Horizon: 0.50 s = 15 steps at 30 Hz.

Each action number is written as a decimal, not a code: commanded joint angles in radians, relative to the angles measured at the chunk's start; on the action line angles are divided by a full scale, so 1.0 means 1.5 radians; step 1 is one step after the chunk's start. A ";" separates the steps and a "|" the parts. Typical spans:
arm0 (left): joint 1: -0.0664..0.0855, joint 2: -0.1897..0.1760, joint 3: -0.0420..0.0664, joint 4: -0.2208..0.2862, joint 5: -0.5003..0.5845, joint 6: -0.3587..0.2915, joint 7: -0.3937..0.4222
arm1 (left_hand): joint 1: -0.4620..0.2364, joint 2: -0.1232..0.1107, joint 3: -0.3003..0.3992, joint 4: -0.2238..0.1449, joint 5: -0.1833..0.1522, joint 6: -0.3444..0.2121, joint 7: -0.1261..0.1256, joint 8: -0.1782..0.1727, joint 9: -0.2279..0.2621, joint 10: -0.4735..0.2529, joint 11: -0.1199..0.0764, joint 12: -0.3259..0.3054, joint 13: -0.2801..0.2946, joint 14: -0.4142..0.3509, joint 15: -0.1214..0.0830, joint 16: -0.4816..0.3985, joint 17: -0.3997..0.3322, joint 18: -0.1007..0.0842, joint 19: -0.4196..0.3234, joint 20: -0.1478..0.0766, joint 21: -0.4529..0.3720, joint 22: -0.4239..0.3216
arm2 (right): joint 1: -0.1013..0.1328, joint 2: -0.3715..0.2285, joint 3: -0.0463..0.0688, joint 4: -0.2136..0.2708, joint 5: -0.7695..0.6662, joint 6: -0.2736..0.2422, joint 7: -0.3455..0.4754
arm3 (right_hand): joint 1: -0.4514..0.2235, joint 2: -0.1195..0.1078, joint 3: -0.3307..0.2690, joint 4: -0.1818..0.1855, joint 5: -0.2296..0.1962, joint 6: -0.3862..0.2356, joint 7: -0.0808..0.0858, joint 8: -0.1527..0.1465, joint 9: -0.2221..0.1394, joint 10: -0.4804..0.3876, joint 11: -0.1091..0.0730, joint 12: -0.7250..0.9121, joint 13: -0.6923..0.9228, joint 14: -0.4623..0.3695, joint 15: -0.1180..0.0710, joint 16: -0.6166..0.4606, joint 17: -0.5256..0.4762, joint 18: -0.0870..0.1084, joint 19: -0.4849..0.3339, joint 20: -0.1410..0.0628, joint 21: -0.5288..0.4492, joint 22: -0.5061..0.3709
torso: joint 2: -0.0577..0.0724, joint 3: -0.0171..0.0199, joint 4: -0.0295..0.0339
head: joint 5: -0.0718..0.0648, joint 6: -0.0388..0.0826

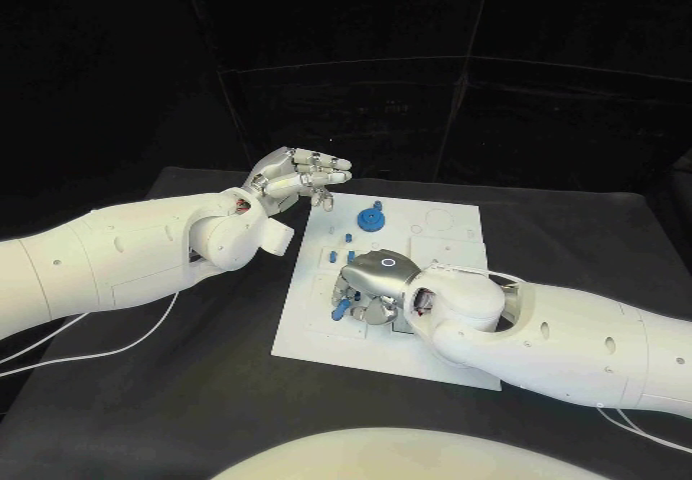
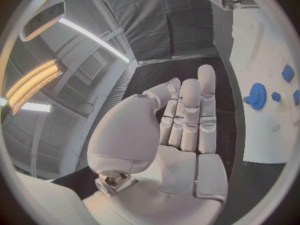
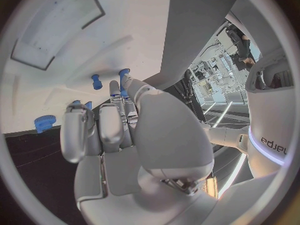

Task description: Assemble the parts on the task board

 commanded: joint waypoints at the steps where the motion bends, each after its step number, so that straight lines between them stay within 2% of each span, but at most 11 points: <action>1: 0.001 0.001 0.001 0.001 0.003 0.003 0.004 | 0.001 0.002 -0.001 -0.003 -0.001 -0.002 0.004 0.003 -0.001 -0.002 0.002 0.005 -0.001 -0.006 0.000 -0.004 -0.001 0.004 -0.003 0.001 -0.004 -0.001 | 0.001 0.005 0.000 0.000 -0.010 0.019 -0.006 | -0.013 -0.004 0.003 0.002 0.001 0.001 0.001 -0.001 0.000 0.003 0.003 -0.007 0.000 0.004 0.000 0.003 -0.004 -0.001 0.000 0.001 0.000 0.038 | 0.000 0.0004 -0.0006 | 0.000 0.001; 6: 0.001 0.002 0.001 0.001 0.003 0.003 0.003 | 0.001 0.002 -0.001 -0.003 -0.001 -0.002 0.004 0.003 -0.001 -0.002 0.002 0.005 -0.001 -0.006 0.000 -0.004 -0.001 0.004 -0.003 0.001 -0.004 -0.001 | 0.001 0.014 0.000 -0.001 -0.009 0.018 -0.002 | -0.041 -0.019 -0.004 0.010 0.006 -0.017 0.008 -0.009 -0.003 -0.018 0.011 -0.023 -0.005 0.003 0.007 0.001 -0.008 0.000 -0.002 0.006 -0.003 0.035 | 0.000 -0.0004 0.0006 | -0.002 0.001; 15: 0.002 0.002 0.001 0.001 0.003 0.003 0.003 | 0.001 0.002 -0.001 -0.003 -0.001 -0.002 0.004 0.003 -0.001 -0.002 0.002 0.005 -0.001 -0.006 0.000 -0.004 -0.001 0.004 -0.003 0.001 -0.004 -0.001 | 0.001 0.025 0.000 -0.003 -0.007 0.007 -0.002 | -0.049 -0.022 -0.006 0.012 0.005 -0.023 0.009 -0.010 -0.003 -0.020 0.013 -0.026 -0.005 0.003 0.008 0.001 -0.007 0.000 -0.002 0.008 -0.003 0.035 | 0.000 -0.0003 0.0007 | -0.001 0.000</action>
